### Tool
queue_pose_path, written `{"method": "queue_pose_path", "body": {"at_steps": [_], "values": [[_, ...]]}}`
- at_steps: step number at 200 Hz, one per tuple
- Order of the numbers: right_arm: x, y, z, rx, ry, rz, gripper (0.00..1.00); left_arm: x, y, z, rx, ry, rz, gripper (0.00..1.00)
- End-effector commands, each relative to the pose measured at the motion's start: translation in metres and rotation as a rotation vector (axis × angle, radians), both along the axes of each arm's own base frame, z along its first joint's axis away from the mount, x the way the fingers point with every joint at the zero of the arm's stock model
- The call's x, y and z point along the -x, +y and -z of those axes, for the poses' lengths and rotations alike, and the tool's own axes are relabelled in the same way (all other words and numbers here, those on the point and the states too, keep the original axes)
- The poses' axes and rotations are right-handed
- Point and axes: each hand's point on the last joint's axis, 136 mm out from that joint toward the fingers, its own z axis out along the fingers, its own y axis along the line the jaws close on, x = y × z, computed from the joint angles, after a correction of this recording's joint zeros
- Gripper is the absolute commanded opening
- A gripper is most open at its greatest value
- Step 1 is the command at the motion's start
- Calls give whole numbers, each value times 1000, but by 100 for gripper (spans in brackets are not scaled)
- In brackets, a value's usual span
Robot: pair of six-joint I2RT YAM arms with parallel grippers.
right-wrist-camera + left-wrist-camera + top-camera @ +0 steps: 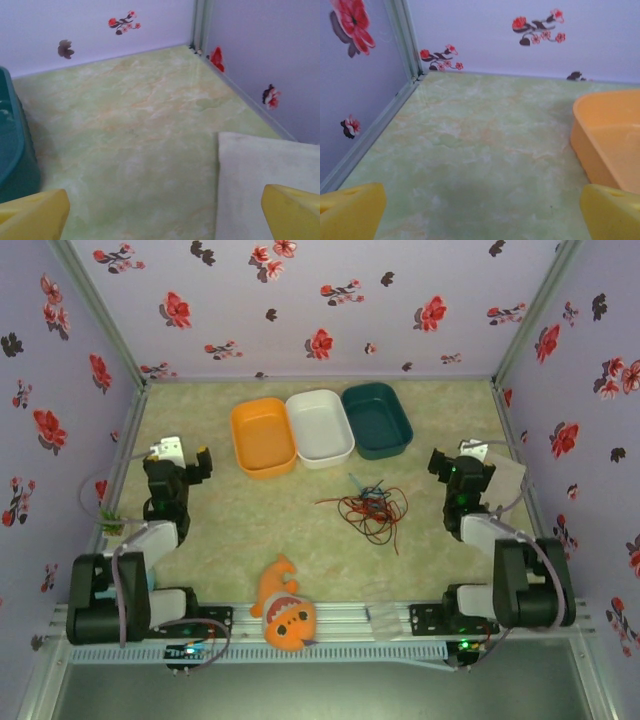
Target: Untangle the cables
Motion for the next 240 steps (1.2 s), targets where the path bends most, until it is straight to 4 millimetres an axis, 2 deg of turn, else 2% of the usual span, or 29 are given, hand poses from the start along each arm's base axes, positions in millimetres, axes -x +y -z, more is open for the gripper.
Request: {"method": "queue_pose_path", "body": {"at_steps": [1, 24, 46, 78, 102, 119, 149, 183, 205, 240], "values": [[14, -10, -16, -18, 37, 92, 99, 5, -2, -20, 83, -3, -35, 100], [32, -9, -25, -46, 66, 128, 99, 9, -16, -39, 146, 13, -13, 100], [50, -3, -30, -69, 112, 138, 99, 15, -41, -53, 170, 35, 48, 100], [80, 11, -25, -132, 226, 117, 99, 26, -98, -66, 204, 68, 200, 100], [100, 28, -14, -209, 320, 63, 99, 34, -145, -65, 262, 104, 314, 100], [110, 42, -6, -268, 371, 12, 97, 40, -184, -60, 307, 139, 412, 100], [117, 71, 3, -381, 451, -99, 84, 53, -255, -49, 319, 201, 595, 100], [114, 107, 14, -500, 521, -245, 69, 73, -328, -16, 242, 356, 797, 100], [110, 120, 24, -536, 559, -293, 63, 85, -364, 5, 194, 434, 906, 100], [104, 123, 33, -536, 585, -296, 61, 90, -400, 29, 183, 517, 1008, 100]]}}
